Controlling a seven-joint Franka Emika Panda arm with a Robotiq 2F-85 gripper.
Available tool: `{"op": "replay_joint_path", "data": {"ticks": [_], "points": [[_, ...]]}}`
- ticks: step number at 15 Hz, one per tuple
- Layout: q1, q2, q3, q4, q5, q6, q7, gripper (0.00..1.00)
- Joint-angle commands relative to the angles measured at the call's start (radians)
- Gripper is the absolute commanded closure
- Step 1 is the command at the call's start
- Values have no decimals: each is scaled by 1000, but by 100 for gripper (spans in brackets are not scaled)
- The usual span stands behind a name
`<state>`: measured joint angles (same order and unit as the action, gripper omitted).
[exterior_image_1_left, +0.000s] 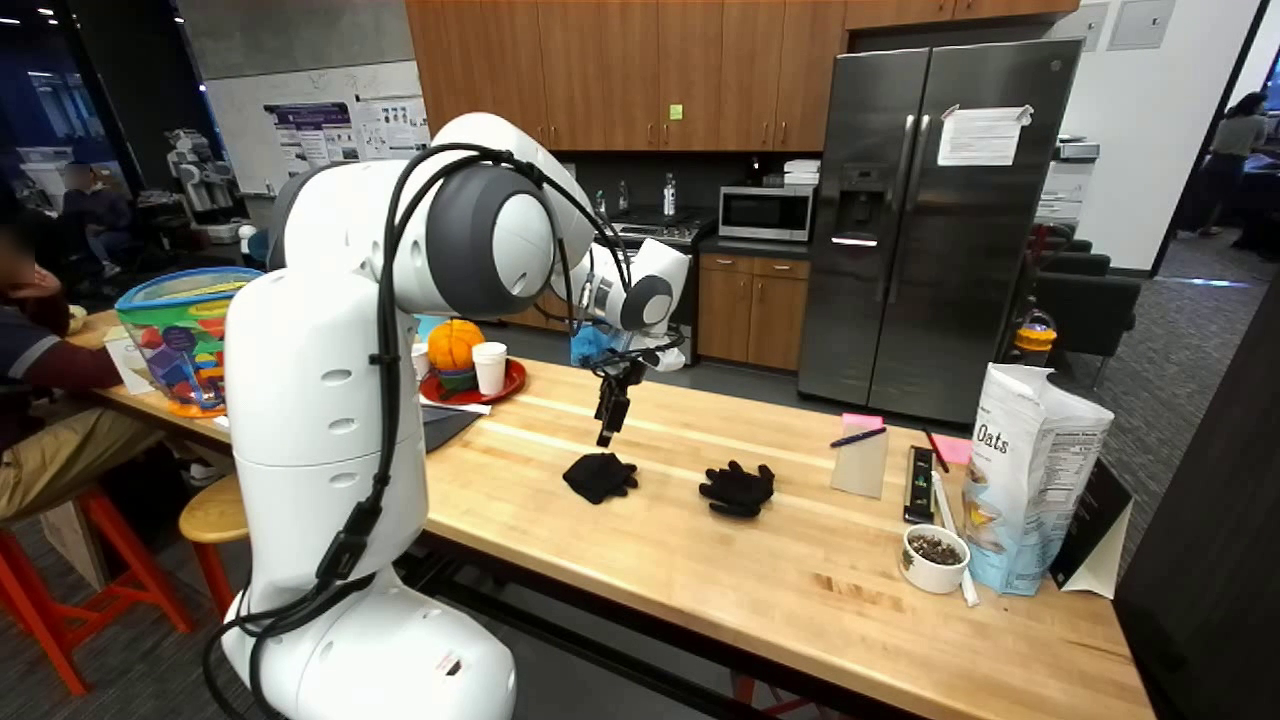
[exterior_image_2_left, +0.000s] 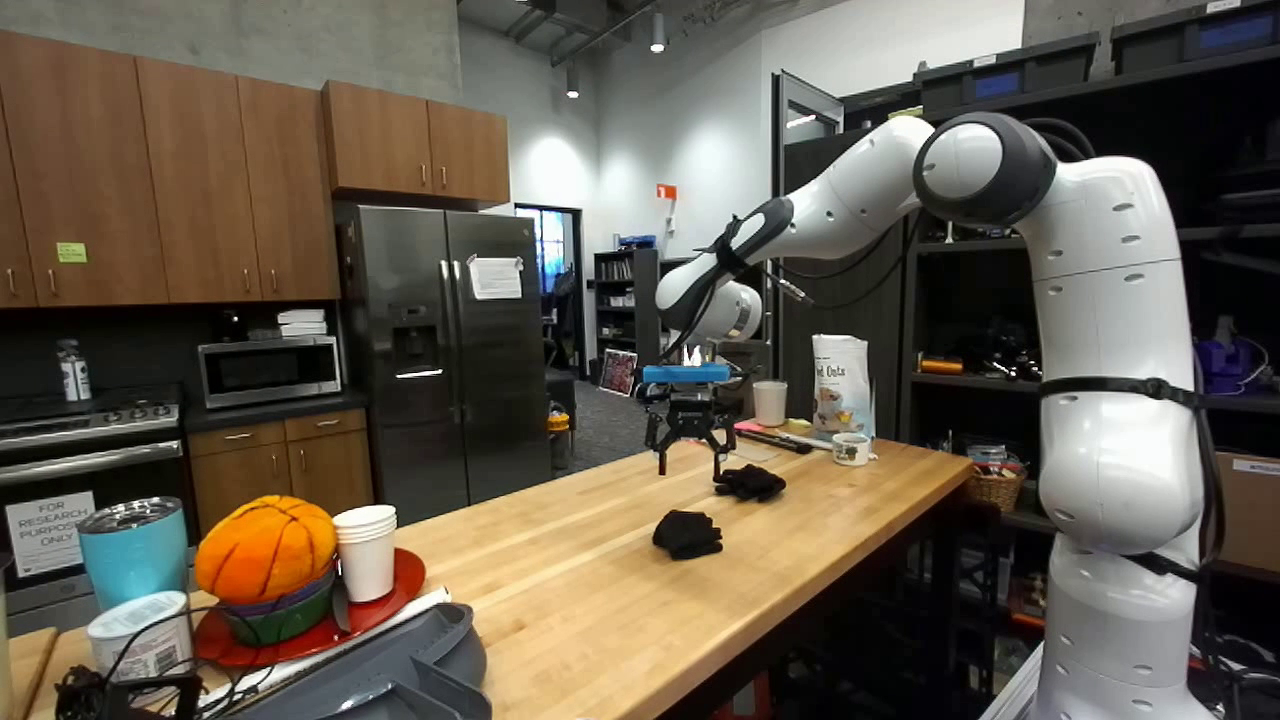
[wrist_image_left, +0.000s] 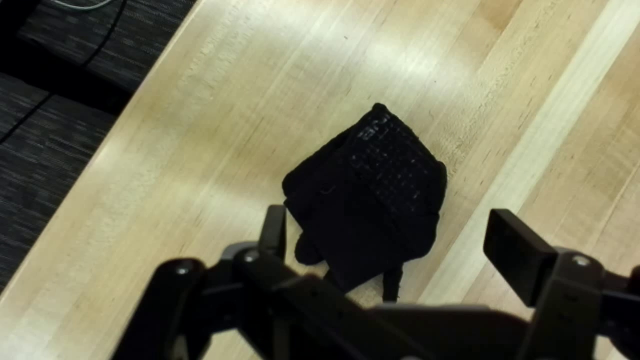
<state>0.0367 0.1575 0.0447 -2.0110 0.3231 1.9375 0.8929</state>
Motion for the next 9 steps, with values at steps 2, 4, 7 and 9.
{"op": "replay_joint_path", "data": {"ticks": [2,4,7,9], "points": [[9,0,-9,2,1,-3,-1,0],[9,0,-9,2,1,-3,-1,0],[9,0,-9,2,1,-3,-1,0],[11,-3,-11,-10,7,37,19,0]]}}
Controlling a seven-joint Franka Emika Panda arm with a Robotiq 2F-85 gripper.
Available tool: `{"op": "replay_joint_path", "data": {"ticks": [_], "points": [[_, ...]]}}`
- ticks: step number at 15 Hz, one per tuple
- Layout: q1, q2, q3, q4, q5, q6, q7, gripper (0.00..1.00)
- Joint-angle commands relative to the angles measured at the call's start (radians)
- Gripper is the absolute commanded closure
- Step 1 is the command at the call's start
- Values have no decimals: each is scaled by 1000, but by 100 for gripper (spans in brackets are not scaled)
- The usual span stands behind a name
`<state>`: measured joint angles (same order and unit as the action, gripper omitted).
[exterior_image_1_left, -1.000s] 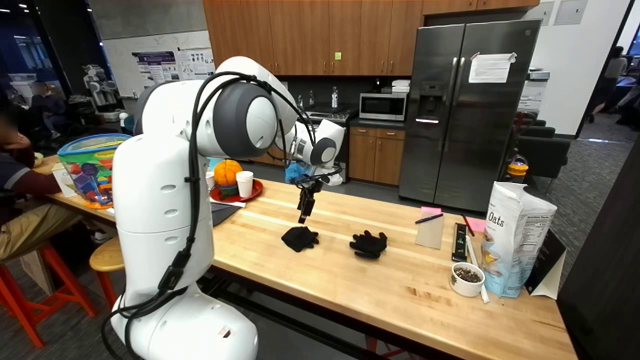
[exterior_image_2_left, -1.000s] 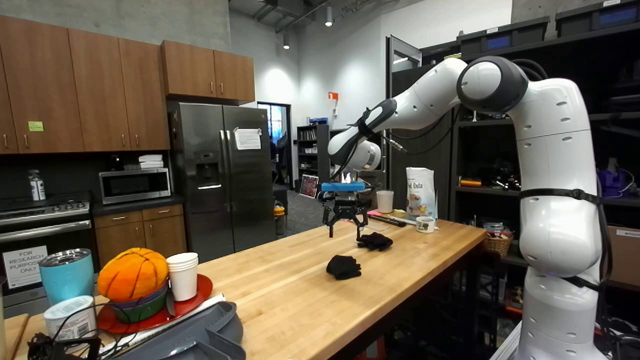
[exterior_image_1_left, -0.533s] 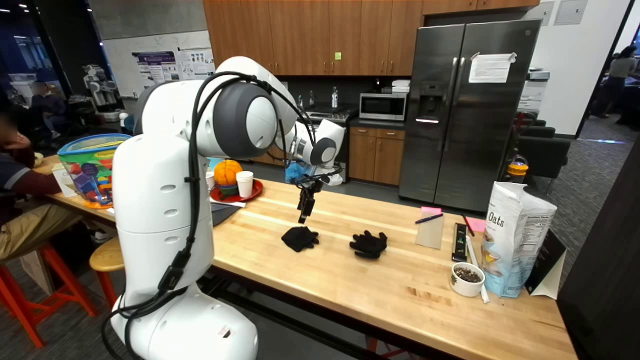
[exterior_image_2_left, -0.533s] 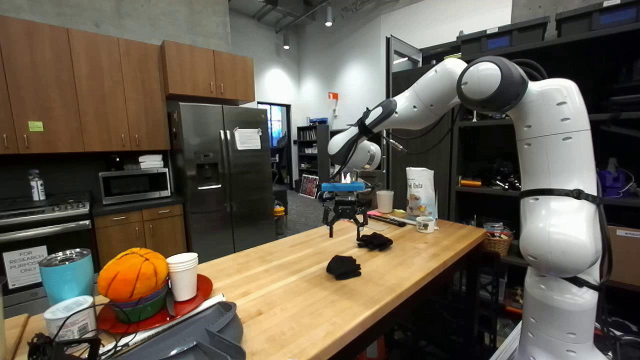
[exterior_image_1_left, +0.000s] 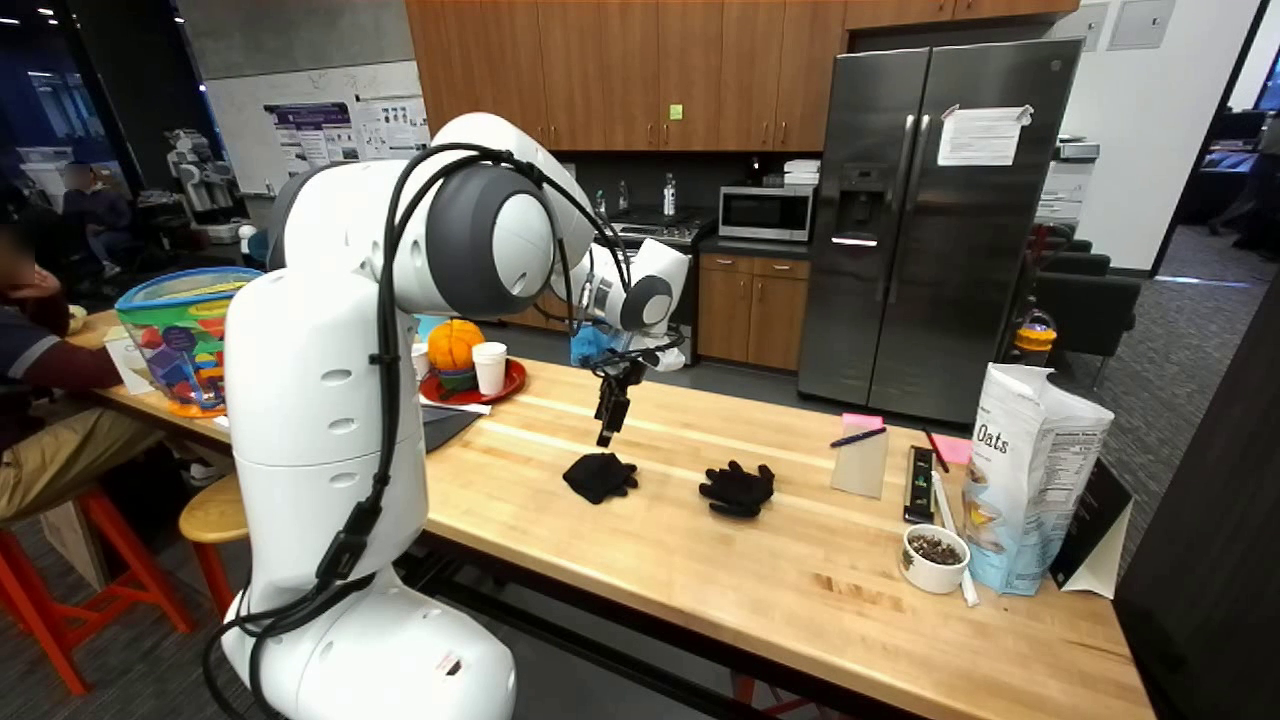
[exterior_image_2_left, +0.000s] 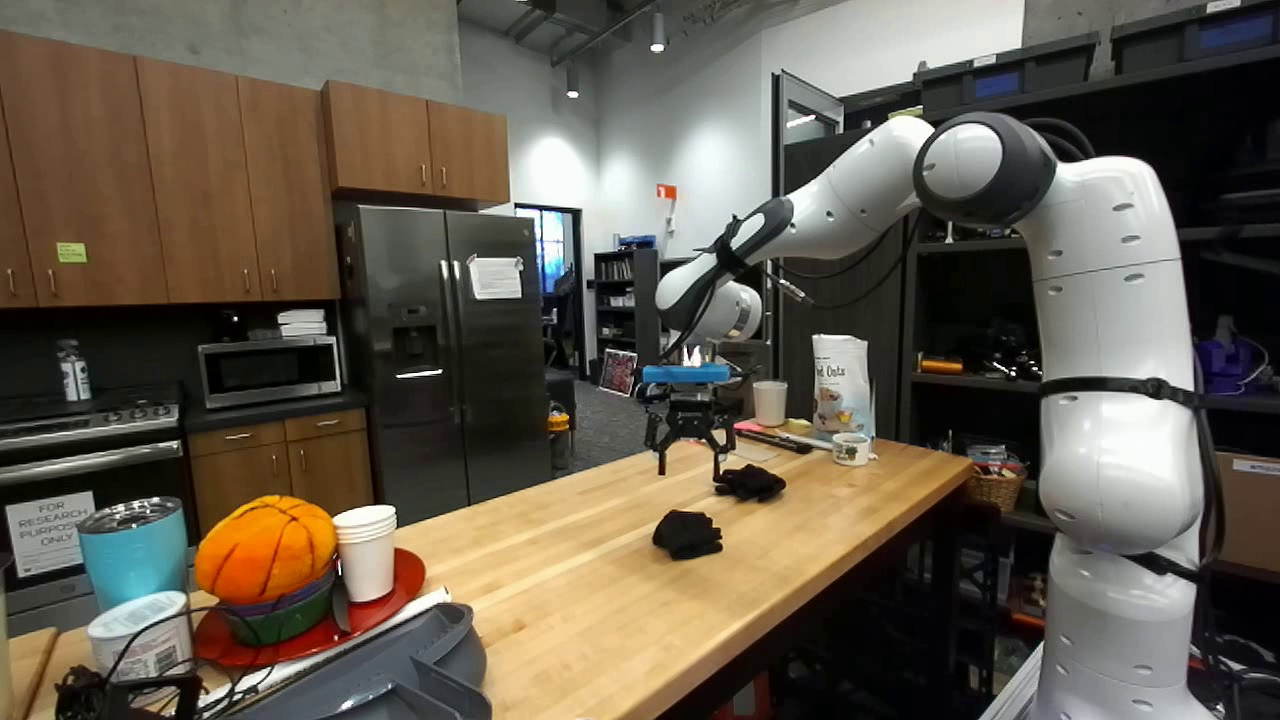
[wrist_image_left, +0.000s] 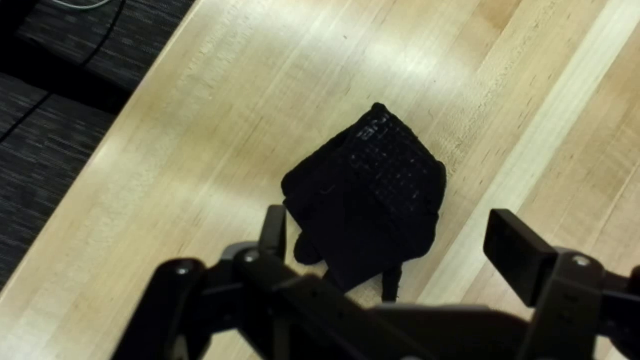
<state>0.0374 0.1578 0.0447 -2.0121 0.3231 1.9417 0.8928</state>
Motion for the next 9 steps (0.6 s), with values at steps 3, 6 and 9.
{"op": "replay_joint_path", "data": {"ticks": [3,6,9], "points": [[11,0,-13,-23,14,101,65,0],[12,6,-14,-53,30,211,127,0],[19,8,-9,-101,53,362,191,0]]}}
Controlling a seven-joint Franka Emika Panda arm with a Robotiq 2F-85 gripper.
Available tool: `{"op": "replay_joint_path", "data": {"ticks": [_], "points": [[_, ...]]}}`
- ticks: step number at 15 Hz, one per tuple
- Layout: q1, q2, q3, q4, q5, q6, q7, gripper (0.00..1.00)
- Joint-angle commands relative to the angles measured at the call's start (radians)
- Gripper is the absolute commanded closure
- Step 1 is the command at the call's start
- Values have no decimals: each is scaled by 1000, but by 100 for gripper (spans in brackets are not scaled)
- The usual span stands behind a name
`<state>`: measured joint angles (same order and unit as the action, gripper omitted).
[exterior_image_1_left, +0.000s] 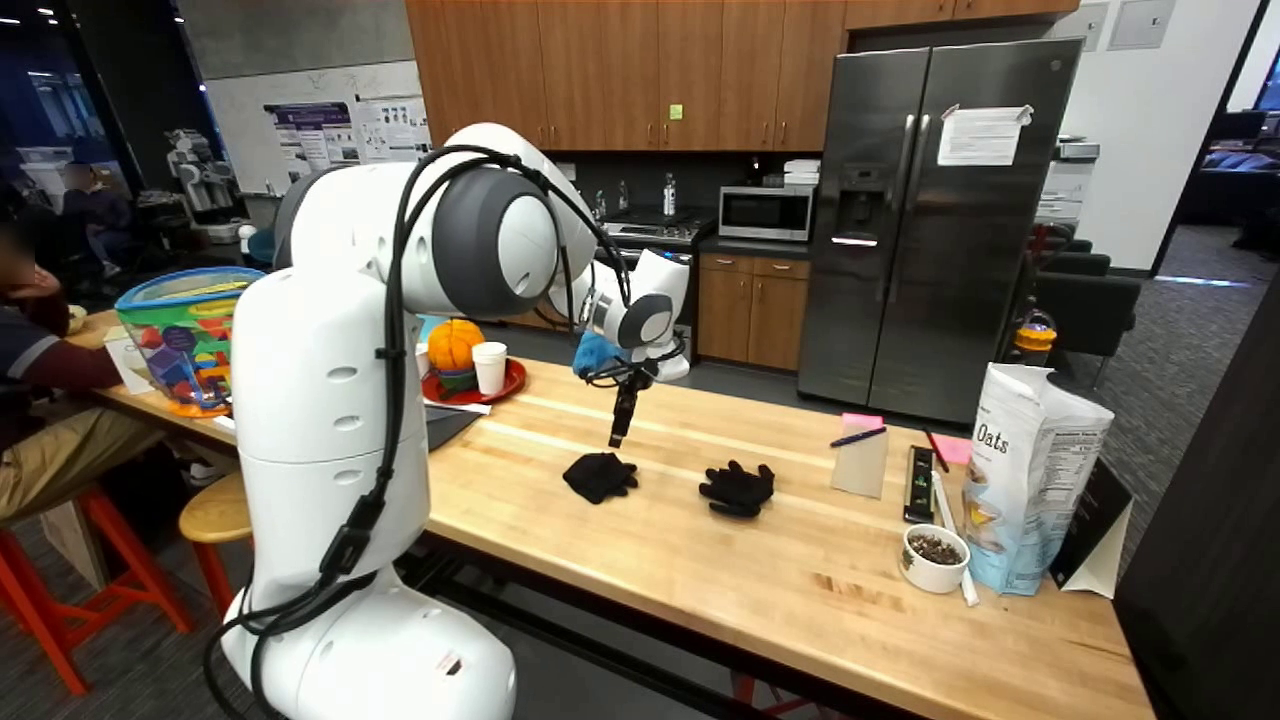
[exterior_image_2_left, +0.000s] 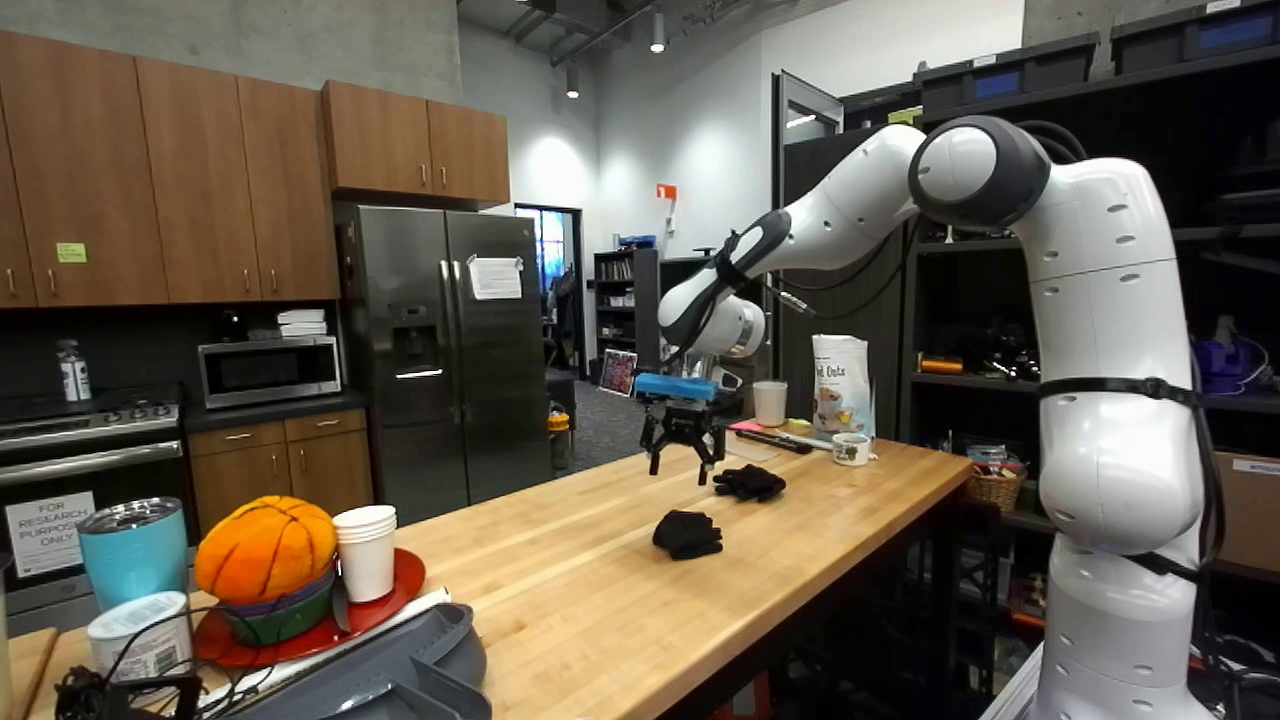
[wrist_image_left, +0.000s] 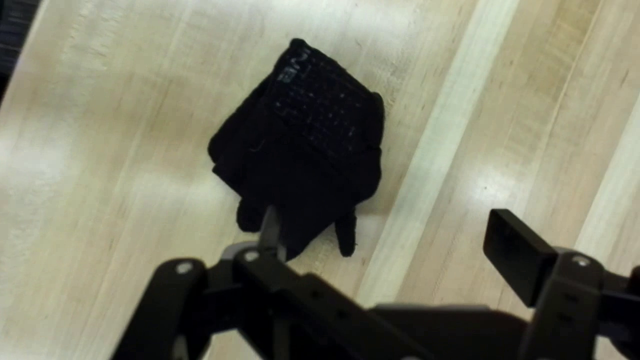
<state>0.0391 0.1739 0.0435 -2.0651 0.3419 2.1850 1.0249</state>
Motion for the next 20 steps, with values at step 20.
{"op": "replay_joint_path", "data": {"ticks": [20], "points": [[21,-39,11,-122,235,113,104,0]]}}
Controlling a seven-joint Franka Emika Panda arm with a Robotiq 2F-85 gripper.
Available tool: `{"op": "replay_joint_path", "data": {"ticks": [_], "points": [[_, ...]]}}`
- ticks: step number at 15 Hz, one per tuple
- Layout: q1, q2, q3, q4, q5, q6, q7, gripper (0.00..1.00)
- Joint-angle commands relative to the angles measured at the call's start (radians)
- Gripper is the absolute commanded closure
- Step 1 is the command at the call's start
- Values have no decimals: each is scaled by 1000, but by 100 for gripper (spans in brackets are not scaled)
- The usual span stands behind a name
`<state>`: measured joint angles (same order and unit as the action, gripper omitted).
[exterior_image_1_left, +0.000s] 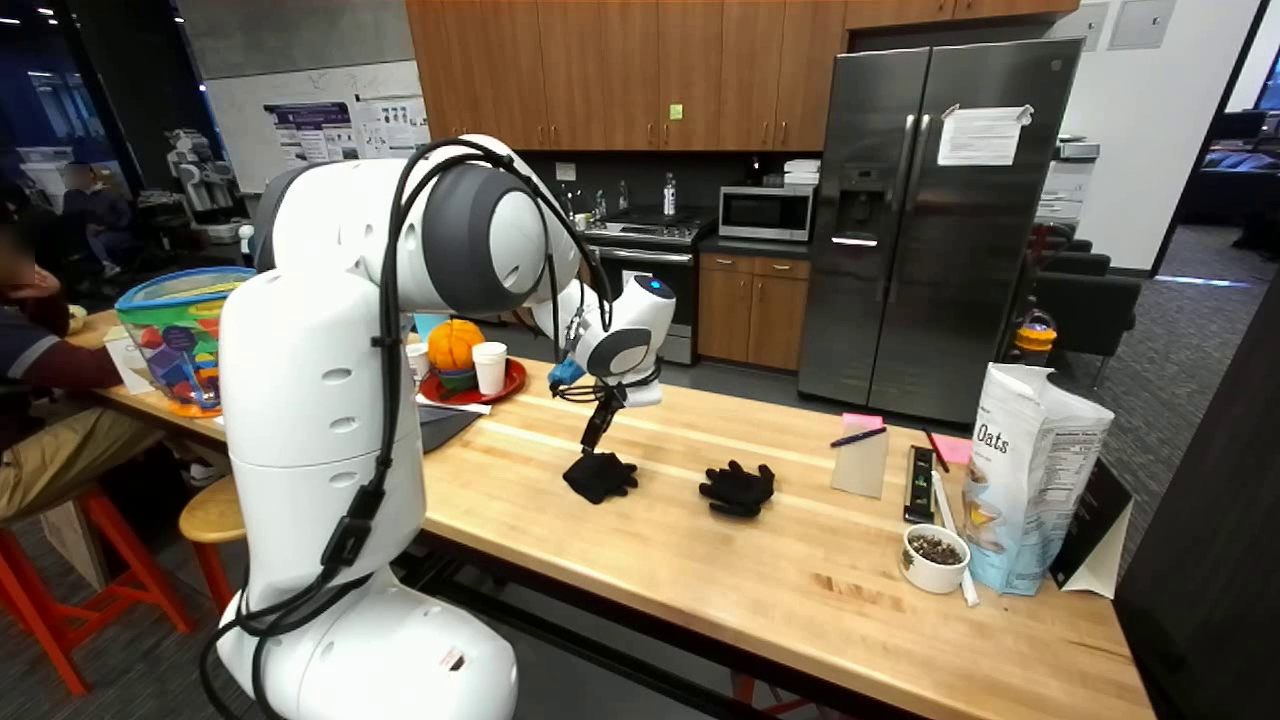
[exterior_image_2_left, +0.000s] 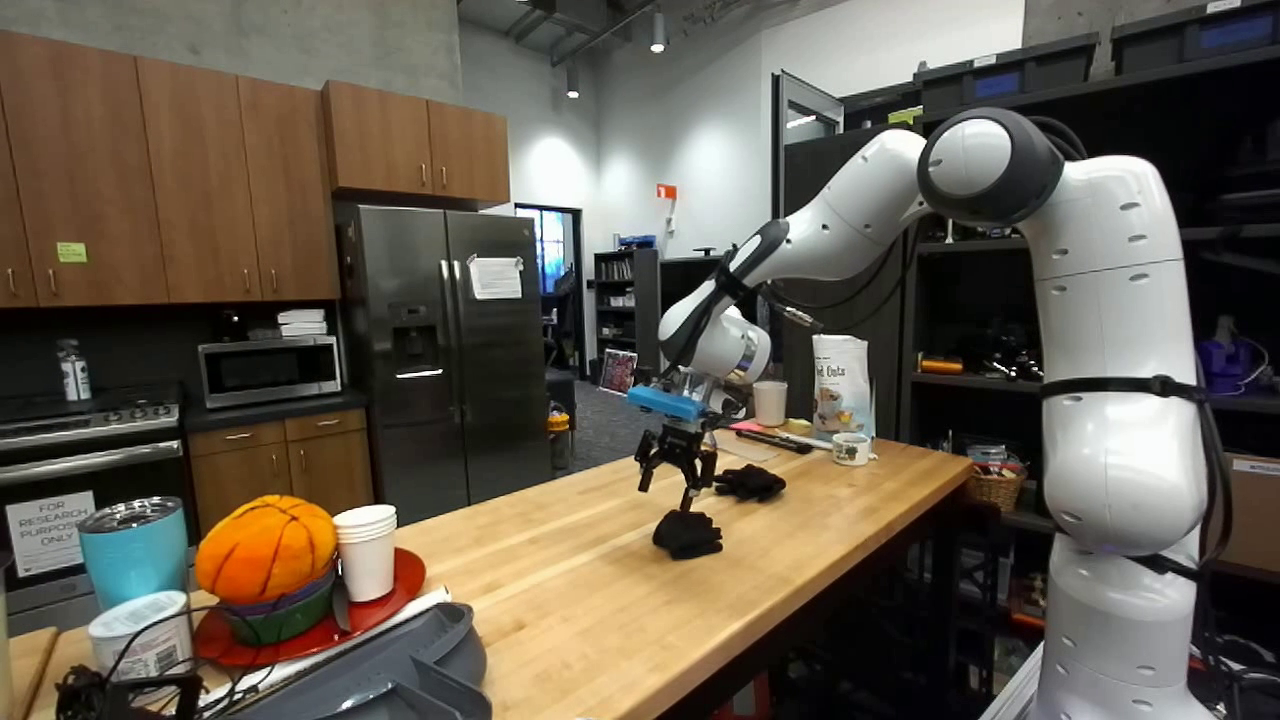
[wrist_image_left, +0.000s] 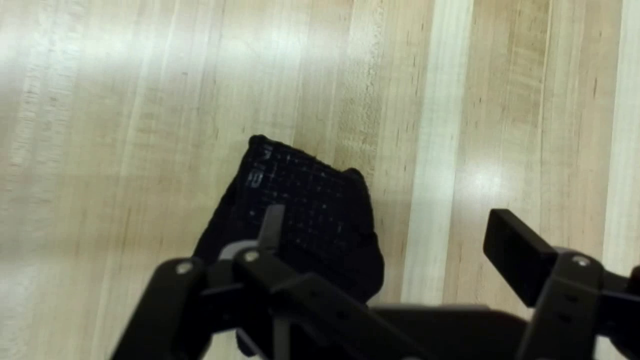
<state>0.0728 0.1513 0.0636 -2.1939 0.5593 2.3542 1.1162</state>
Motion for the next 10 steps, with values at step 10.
{"op": "replay_joint_path", "data": {"ticks": [10], "points": [[-33,32,-43,71,-8,-215,95,0]]}}
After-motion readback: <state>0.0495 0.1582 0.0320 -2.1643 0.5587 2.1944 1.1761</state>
